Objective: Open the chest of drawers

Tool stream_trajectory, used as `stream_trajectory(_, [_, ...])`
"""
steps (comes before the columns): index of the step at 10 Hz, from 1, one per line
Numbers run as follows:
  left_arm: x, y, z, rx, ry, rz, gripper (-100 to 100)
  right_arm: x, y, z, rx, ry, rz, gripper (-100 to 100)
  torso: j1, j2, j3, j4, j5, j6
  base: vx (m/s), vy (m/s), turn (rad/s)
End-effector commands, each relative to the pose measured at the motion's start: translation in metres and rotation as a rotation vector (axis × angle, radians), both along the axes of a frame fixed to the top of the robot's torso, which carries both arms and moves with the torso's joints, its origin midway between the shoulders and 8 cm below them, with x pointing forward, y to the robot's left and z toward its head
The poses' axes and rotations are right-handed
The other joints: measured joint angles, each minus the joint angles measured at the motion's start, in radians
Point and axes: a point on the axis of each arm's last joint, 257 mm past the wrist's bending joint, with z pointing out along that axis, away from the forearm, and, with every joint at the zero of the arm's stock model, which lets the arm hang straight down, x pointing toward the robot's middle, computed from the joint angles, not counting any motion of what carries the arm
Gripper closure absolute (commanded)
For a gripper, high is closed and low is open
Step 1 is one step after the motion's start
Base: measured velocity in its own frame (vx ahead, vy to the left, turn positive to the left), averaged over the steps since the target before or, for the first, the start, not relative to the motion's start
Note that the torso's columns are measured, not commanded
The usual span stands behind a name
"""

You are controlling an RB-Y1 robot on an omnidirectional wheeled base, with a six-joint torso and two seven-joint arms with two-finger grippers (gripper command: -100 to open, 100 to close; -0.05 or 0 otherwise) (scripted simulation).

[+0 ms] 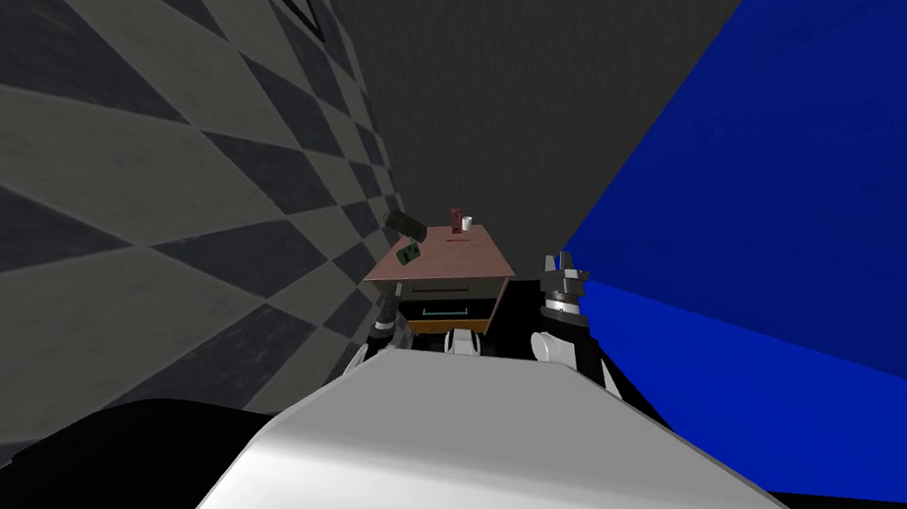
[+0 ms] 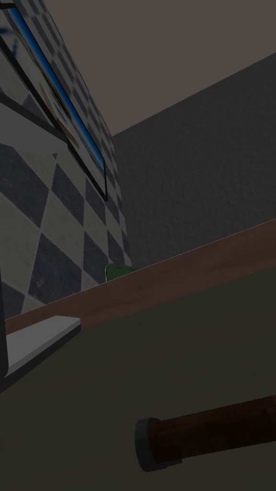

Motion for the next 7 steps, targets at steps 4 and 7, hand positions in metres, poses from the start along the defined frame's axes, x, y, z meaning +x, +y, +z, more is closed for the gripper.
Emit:
stream_trajectory(4, [-0.012, 0.005, -0.039, 0.010, 0.044, 0.007, -100, 0.000, 0.000, 0.000, 0.000, 0.000, 0.000, 0, -0.005, 0.013, 0.007, 0.006, -0.004, -0.004, 0.040, -0.019, 0.009])
stream_trajectory(7, [-0.018, 0.005, -0.053, 0.010, 0.050, 0.008, -100, 0.000, 0.000, 0.000, 0.000, 0.000, 0.000, 0, -0.004, 0.014, 0.007, 0.007, -0.004, -0.004, 0.022, -0.018, 0.014])
